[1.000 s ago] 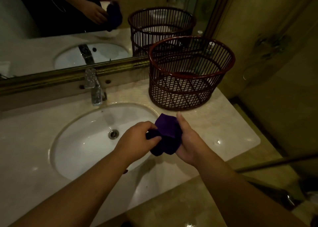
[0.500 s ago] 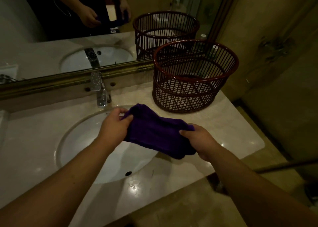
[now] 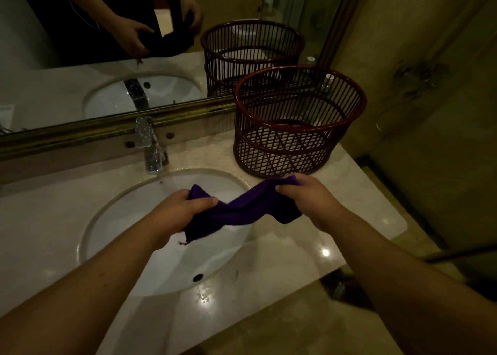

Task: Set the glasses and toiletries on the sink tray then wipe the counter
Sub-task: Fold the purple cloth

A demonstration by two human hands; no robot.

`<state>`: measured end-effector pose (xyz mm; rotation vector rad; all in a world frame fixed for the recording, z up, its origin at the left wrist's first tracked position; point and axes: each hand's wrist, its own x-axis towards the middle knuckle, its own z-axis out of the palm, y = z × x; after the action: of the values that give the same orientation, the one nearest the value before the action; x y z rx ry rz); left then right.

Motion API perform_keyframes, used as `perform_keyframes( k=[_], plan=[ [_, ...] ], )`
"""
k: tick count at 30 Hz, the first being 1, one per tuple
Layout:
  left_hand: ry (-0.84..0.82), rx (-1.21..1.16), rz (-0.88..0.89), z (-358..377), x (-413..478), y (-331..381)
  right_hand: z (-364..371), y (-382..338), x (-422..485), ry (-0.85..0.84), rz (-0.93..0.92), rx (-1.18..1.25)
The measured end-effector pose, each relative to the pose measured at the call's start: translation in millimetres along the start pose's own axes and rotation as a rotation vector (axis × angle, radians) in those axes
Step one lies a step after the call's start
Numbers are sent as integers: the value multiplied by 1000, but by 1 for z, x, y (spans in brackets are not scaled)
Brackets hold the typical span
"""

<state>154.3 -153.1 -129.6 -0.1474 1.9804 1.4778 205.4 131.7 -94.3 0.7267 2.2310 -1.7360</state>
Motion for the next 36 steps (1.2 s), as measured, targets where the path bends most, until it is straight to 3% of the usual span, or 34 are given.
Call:
perform_keyframes(
  k=[5, 8, 13, 16, 25, 36],
  plan=[
    [274, -12, 94, -11, 10, -2, -7, 5, 6, 64, -56, -262],
    [361, 178, 168, -22, 14, -6, -15, 16, 9, 135, -69, -459],
    [327, 661, 286, -30, 16, 0, -17, 20, 12, 162, -71, -629],
    [335, 822, 329, -33, 19, 4, -19, 20, 9, 188, -112, -730],
    [293, 912, 468, -36, 37, 27, -47, 24, -8, 263, -146, -695],
    [411, 829, 537, 3, 63, 110, -131, -6, 15, 384, -275, -583]
  ],
)
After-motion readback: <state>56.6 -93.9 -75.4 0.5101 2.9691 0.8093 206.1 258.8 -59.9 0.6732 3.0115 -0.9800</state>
